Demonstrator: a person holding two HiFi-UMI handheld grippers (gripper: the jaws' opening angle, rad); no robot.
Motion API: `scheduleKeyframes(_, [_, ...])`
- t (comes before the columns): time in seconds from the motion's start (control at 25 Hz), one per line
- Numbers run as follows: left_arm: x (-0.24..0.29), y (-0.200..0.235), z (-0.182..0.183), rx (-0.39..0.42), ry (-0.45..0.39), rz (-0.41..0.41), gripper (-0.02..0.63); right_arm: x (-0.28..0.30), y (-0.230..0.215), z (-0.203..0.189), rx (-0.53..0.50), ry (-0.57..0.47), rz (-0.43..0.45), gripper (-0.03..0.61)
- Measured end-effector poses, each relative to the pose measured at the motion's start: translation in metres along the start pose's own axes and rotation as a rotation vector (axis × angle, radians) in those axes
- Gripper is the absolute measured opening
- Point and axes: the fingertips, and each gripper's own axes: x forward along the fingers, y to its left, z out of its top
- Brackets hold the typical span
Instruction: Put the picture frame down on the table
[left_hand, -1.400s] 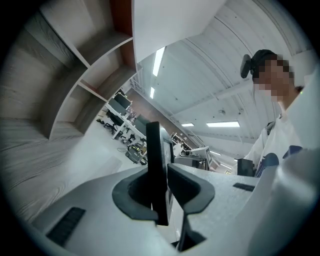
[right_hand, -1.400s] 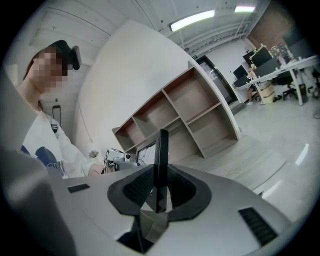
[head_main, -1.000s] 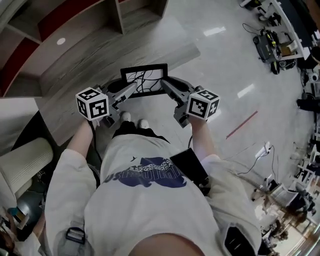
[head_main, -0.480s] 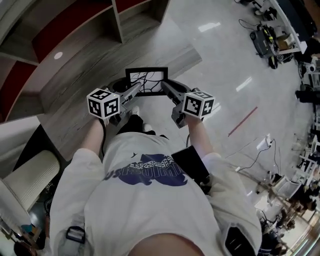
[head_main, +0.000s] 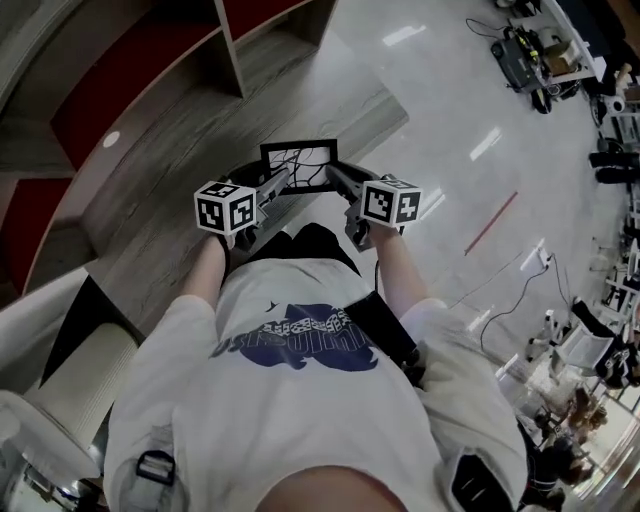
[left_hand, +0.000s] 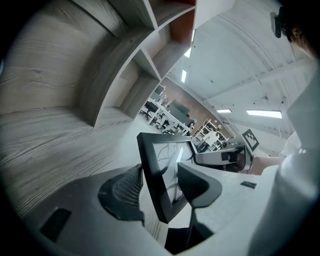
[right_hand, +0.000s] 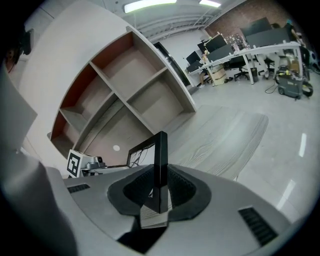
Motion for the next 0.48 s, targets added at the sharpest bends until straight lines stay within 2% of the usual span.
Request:
scheduleKeyframes(0.16, [0.004, 0.001, -0.006, -0.029, 0.033, 0.040, 0.199, 0.002, -0.006, -0.003, 0.005, 0.039, -0.030, 0.075])
scheduleKeyframes(0.48, [0.015, 0.016, -0.019, -0.033, 0.082, 0.106, 0.203, 0.019, -0.023, -0.014, -0.004, 0.099, -0.054, 0.075])
